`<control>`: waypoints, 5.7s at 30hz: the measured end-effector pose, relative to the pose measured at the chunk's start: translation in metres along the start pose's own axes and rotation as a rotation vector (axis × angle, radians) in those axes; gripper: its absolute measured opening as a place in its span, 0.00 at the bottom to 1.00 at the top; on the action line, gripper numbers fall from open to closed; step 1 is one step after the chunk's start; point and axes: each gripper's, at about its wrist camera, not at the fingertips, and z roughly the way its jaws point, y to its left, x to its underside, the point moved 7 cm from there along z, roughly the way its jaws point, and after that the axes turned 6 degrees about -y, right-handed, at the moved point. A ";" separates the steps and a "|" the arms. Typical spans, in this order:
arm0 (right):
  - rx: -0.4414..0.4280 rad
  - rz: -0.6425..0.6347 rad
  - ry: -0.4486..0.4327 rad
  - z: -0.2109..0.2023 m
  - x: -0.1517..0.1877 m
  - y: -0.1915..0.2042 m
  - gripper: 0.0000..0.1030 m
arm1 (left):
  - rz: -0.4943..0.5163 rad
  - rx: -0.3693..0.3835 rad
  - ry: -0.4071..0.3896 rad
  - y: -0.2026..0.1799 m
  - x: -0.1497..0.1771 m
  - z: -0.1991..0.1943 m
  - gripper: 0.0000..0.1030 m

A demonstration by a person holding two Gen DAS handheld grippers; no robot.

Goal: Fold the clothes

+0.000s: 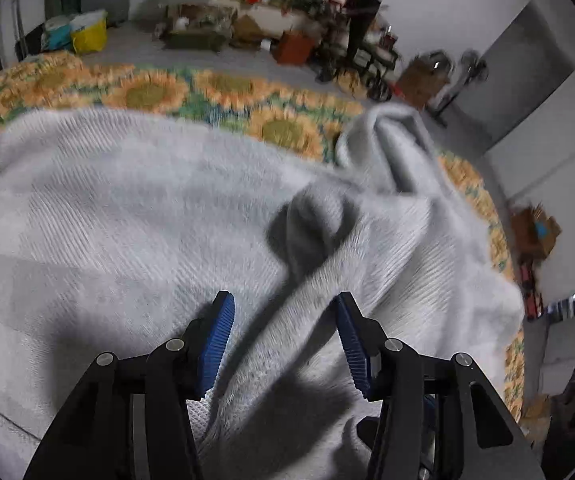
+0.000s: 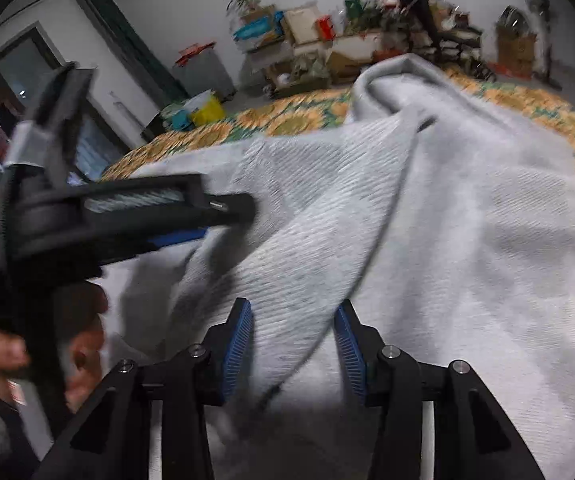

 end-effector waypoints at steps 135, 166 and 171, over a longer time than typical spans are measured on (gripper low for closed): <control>0.624 0.531 -0.299 -0.194 0.099 -0.179 0.12 | 0.170 0.176 0.195 0.001 0.196 -0.087 0.12; 0.429 0.202 -0.230 -0.165 0.061 -0.103 0.05 | -0.042 0.301 0.117 0.025 0.162 -0.111 0.45; 0.452 0.233 -0.253 -0.186 0.065 -0.110 0.05 | -0.038 0.308 0.124 0.027 0.164 -0.118 0.45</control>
